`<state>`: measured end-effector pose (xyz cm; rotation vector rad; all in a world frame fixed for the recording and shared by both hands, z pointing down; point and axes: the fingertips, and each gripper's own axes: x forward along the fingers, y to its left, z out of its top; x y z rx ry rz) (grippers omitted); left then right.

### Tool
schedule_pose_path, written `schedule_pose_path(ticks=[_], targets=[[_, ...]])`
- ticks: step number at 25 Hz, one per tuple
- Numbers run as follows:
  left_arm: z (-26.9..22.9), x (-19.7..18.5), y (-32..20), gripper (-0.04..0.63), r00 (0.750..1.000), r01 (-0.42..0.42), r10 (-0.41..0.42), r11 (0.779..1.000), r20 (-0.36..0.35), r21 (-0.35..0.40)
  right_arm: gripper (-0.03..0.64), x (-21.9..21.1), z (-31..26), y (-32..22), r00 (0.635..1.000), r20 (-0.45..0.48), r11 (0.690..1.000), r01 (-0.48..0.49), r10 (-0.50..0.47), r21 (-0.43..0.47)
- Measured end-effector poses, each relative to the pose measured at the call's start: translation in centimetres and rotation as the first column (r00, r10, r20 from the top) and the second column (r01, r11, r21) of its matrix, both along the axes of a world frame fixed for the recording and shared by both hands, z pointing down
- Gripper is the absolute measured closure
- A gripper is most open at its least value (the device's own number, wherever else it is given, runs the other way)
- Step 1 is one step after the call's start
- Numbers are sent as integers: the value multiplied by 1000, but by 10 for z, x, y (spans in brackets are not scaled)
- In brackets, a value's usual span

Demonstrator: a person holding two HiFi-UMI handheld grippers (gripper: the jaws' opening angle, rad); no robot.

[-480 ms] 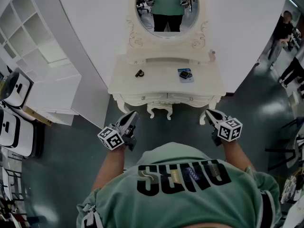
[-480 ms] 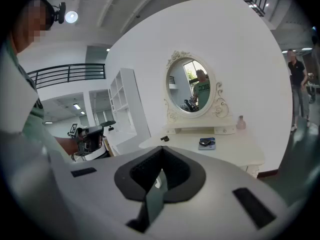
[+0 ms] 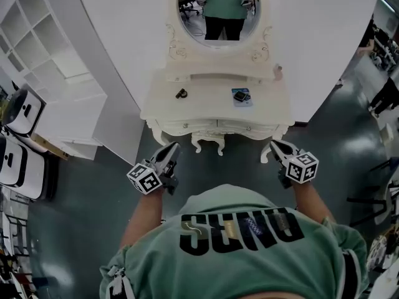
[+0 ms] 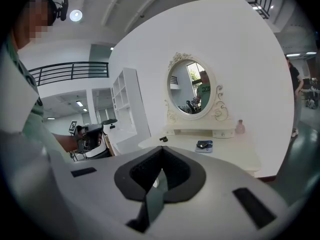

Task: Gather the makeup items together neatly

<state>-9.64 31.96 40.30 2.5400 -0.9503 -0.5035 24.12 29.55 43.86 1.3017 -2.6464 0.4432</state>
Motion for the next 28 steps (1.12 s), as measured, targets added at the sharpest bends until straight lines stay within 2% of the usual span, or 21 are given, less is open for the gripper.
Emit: schedule_pose_path(ticks=[7,18,23,28], targets=[[2,23,-5,584,993,67,-68,998,92,13,623,24,-10,-1,1000,-3,999,31,-31,23],[5,80,0,586,990,90,-88,996,113,-12,623,67,3,-6,996,20,996,85,-85,15],[4,74,-3,586,988,99,-96,995,118,-24,623,61,7,-15,995,28,995,97,-98,12],[7,56,-38,586,993,81,-79,997,88,-16,623,46,11,-44,997,12,997,76,-76,3]])
